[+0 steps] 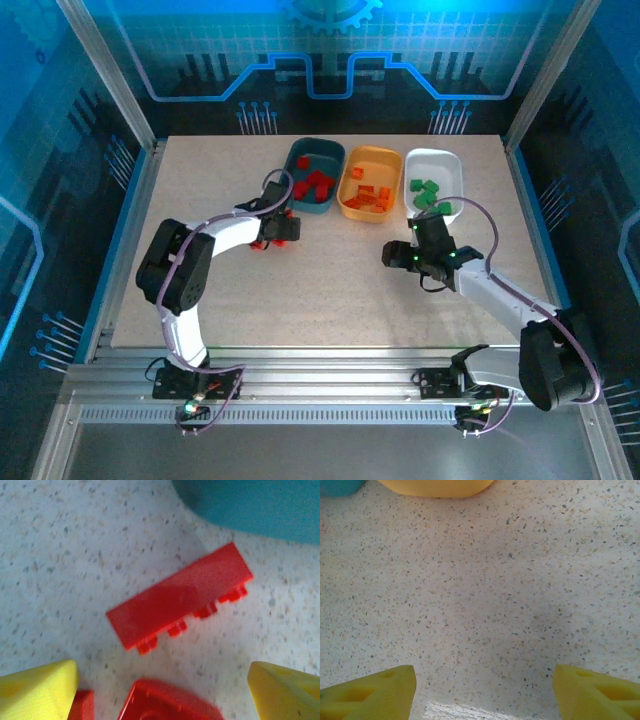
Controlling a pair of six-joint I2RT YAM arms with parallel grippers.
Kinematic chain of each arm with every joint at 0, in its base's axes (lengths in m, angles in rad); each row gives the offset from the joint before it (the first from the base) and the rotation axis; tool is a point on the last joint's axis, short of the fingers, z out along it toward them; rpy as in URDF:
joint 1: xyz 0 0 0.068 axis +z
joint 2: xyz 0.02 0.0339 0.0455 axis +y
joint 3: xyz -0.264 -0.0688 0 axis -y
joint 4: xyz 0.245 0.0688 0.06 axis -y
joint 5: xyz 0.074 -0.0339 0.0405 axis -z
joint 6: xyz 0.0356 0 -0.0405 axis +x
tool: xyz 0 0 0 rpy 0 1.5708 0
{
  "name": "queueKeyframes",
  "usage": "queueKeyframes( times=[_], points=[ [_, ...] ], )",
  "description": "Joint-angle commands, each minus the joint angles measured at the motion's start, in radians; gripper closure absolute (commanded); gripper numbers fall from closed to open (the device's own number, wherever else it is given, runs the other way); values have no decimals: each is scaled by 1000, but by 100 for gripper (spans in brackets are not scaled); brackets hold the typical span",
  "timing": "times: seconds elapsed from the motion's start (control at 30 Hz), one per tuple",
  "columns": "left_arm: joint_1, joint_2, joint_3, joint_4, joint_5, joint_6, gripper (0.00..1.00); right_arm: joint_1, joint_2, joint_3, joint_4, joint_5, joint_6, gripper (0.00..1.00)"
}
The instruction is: Sort the legos into containers by color
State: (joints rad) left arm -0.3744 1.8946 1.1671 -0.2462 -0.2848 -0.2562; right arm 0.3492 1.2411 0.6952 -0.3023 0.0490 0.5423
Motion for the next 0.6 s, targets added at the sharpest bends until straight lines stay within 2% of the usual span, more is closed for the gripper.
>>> queueKeyframes(
  times=[0.0,0.23,0.57],
  points=[
    [4,33,66,-5,-17,45,15,8,-14,1,-4,32,1,26],
    [-2,41,65,-61,19,27,28,8,-20,2,-5,32,-5,26],
    [-61,24,0,-75,22,-11,32,10,-9,23,3,-18,-17,26]
  ],
)
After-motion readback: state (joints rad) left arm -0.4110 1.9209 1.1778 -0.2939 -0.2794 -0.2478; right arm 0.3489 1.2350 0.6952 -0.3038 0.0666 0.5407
